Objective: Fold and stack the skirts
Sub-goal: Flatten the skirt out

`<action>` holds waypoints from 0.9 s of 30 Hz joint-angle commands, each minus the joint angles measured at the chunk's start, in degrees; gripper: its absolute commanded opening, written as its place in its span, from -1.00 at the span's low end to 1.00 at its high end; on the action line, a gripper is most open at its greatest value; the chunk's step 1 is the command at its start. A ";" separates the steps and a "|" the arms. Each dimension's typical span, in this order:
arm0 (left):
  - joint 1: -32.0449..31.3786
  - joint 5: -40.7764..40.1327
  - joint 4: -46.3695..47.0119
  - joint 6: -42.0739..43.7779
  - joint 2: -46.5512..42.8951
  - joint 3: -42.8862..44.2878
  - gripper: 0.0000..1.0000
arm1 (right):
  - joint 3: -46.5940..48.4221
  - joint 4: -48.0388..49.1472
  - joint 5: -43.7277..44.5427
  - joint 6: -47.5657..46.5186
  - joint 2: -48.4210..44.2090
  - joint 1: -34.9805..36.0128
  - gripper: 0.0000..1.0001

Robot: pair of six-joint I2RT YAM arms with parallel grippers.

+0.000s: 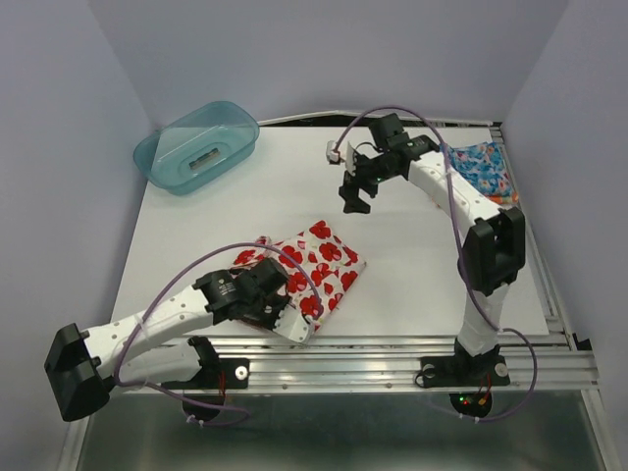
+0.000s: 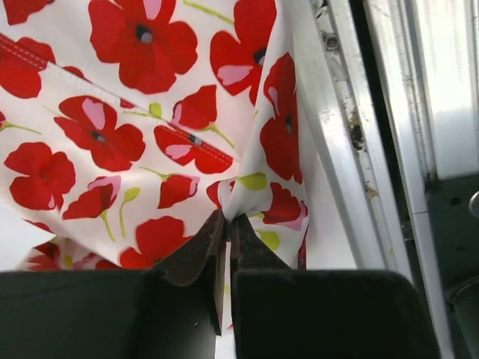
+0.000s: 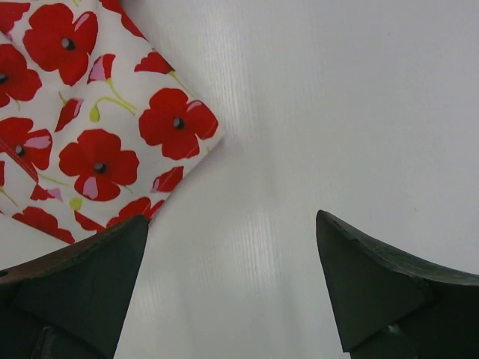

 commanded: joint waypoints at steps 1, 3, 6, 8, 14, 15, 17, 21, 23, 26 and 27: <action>0.72 -2.56 3.55 -0.33 -0.73 -0.26 -1.00 | 5.66 -3.48 -0.27 -3.48 2.03 4.95 0.96; 3.18 -1.16 4.25 -0.77 -1.08 0.61 -1.00 | 1.98 -2.18 1.74 -8.91 -0.50 5.57 0.96; 8.44 0.87 5.05 -0.51 -1.34 1.58 -1.00 | -7.77 -0.76 4.65 -16.21 -6.20 5.58 0.91; 11.87 3.24 5.31 1.24 -1.17 1.93 -1.00 | -17.05 0.64 6.06 -19.48 -10.08 5.58 0.85; 27.69 12.63 3.39 1.69 6.97 10.09 -1.00 | -35.74 14.87 8.35 -18.10 -22.66 5.58 0.72; 32.23 16.74 0.85 0.56 8.92 15.07 -1.00 | -35.31 14.89 9.04 -14.87 -21.88 5.58 0.71; 36.89 21.24 -3.45 -0.94 14.52 22.80 -1.00 | -31.73 14.54 9.32 -11.69 -20.39 4.88 0.71; 43.79 26.63 -6.82 -1.91 22.02 28.55 -1.00 | -28.98 13.66 6.33 -12.37 -18.80 3.03 0.71; 45.02 25.75 -6.21 -4.02 23.78 29.00 -1.00 | -28.72 13.04 5.72 -12.56 -18.80 3.03 0.71; 48.00 23.82 -5.59 -5.33 27.56 29.18 -1.00 | -29.07 12.78 5.62 -12.64 -18.62 3.03 0.70; 49.84 23.12 -4.02 -6.21 29.22 28.92 -1.00 | -29.24 12.86 5.62 -12.47 -18.54 3.03 0.70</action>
